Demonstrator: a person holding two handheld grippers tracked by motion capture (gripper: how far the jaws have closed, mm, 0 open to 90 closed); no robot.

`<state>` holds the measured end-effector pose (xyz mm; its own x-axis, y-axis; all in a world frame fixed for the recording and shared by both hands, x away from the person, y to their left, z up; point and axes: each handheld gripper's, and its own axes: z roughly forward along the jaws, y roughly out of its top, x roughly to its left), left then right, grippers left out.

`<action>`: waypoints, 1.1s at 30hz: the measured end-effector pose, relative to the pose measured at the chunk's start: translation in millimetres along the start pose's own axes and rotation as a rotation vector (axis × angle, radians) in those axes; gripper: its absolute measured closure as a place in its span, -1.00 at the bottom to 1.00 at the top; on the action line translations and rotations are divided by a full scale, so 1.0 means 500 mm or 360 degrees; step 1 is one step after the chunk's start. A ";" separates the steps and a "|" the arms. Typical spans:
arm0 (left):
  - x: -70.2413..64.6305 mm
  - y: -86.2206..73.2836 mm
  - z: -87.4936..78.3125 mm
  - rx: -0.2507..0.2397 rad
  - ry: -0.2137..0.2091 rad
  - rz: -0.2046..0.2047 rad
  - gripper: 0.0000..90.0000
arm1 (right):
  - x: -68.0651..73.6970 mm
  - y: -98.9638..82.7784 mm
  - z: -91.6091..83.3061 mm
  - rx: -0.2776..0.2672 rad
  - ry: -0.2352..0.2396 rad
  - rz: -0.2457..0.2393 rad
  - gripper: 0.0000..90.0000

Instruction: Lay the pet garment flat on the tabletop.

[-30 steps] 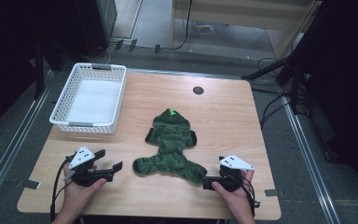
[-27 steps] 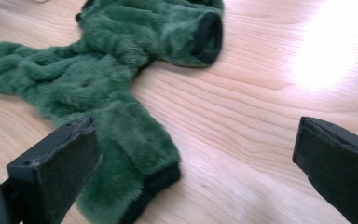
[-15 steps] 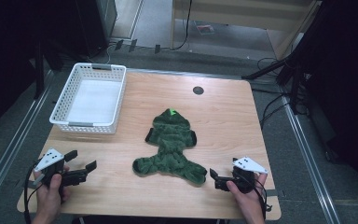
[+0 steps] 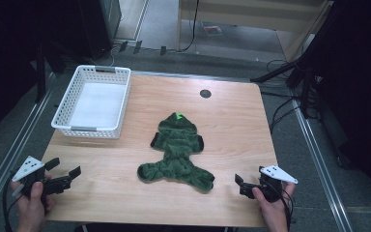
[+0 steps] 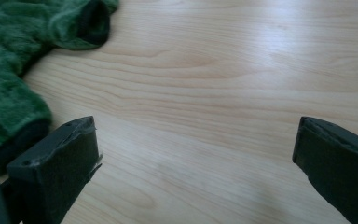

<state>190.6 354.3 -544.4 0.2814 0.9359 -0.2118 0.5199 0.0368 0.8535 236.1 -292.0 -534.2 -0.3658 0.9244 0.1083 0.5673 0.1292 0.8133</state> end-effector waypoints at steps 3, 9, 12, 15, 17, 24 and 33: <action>0.014 -0.002 -0.008 -0.0005 0.0024 -0.0013 -0.84 | -0.017 -0.008 -0.006 0.0002 -0.0026 0.0025 -1.00; 0.040 -0.006 -0.025 -0.0022 0.0068 -0.0053 -0.84 | -0.045 -0.024 -0.017 0.0015 -0.0071 0.0056 -1.00; 0.052 -0.008 -0.033 -0.0025 0.0095 -0.0063 -0.84 | -0.054 -0.031 -0.022 0.0017 -0.0087 0.0062 -1.00; 0.061 -0.010 -0.038 -0.0036 0.0109 -0.0078 -0.84 | -0.064 -0.037 -0.030 0.0014 -0.0102 0.0070 -1.00; 0.064 -0.012 -0.039 -0.0027 0.0111 -0.0082 -0.84 | -0.069 -0.042 -0.035 0.0013 -0.0116 0.0086 -1.00; 0.061 -0.014 -0.028 0.0001 0.0102 -0.0062 -0.84 | -0.083 -0.054 -0.046 -0.0009 -0.0112 0.0128 -1.00; 0.060 -0.015 -0.021 0.0011 0.0098 -0.0060 -0.84 | -0.077 -0.052 -0.038 0.0009 -0.0111 0.0114 -1.00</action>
<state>186.5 385.9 -552.1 0.2117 0.9537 -0.2137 0.5346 0.0700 0.8422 221.3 -338.0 -548.8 -0.2721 0.9540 0.1256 0.5944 0.0640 0.8016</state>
